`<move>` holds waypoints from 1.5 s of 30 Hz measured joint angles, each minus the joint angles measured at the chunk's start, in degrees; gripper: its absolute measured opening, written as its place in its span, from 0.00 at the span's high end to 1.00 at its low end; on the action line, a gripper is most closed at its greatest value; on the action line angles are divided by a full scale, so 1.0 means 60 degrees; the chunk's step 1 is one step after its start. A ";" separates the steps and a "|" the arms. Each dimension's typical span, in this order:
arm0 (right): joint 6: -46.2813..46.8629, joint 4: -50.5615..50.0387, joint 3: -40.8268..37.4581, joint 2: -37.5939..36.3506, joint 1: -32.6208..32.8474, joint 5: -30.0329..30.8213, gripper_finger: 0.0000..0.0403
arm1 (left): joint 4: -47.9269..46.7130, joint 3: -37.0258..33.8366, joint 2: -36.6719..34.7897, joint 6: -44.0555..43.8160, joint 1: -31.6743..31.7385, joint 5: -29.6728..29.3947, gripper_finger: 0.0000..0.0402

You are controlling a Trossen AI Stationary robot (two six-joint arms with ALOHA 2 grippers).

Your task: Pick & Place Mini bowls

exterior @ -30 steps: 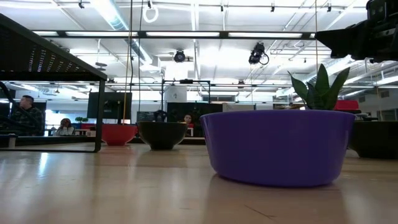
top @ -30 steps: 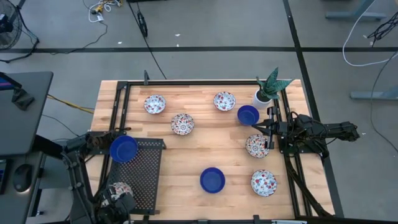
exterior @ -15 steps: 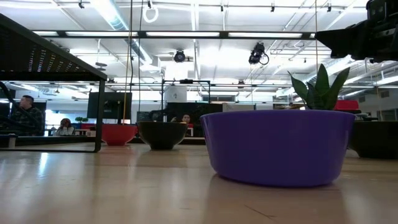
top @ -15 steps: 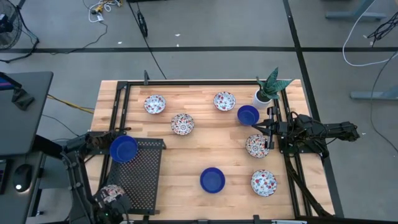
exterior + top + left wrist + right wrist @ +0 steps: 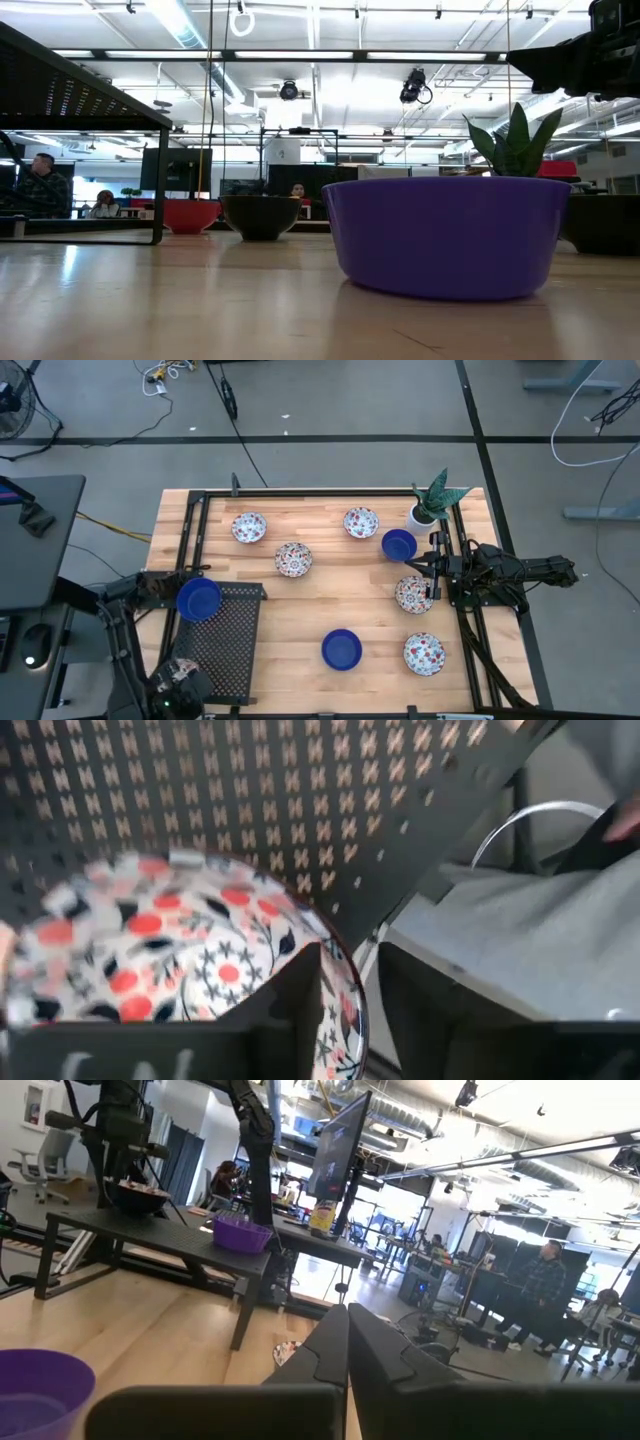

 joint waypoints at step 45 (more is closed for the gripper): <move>0.0000 -0.0010 0.0002 0.0000 -0.0003 0.0000 0.98 | 0.0097 -0.0673 -0.1906 1.0008 0.6411 0.0756 0.58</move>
